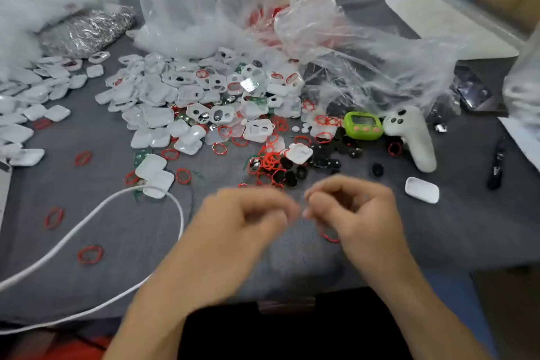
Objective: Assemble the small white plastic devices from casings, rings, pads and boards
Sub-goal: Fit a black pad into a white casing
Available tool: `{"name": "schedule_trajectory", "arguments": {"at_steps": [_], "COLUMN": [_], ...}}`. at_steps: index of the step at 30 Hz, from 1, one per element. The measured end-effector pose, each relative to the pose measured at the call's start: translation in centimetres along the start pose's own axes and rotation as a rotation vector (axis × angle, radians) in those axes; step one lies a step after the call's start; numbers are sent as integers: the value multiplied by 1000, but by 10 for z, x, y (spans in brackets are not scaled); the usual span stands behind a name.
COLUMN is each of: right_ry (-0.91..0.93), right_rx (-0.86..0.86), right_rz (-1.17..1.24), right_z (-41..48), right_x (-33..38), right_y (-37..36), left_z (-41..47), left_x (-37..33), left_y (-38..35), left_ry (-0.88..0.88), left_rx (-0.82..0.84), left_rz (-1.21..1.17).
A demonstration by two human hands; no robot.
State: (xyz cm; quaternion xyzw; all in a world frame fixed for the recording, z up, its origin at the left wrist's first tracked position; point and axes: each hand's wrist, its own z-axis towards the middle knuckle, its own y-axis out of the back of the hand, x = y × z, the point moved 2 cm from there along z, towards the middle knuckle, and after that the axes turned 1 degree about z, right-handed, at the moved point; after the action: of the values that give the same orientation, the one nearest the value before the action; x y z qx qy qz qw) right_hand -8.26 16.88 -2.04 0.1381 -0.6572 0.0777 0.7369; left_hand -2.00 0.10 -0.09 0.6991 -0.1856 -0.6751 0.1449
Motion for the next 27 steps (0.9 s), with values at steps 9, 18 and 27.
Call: {"name": "schedule_trajectory", "arguments": {"at_steps": [9, 18, 27], "right_ry": [60, -33, -22], "right_rx": [-451, -448, -314], "right_rz": [-662, -902, -1135], "right_z": [112, 104, 103], "right_x": [-26, -43, -42], "right_y": [45, 59, 40], "left_z": [115, 136, 126], "left_x": [28, 66, 65], "left_y": [9, 18, 30], "left_ry": [-8, 22, 46], "left_rx": [-736, -827, -948], "left_rz": [207, 329, 227]}}
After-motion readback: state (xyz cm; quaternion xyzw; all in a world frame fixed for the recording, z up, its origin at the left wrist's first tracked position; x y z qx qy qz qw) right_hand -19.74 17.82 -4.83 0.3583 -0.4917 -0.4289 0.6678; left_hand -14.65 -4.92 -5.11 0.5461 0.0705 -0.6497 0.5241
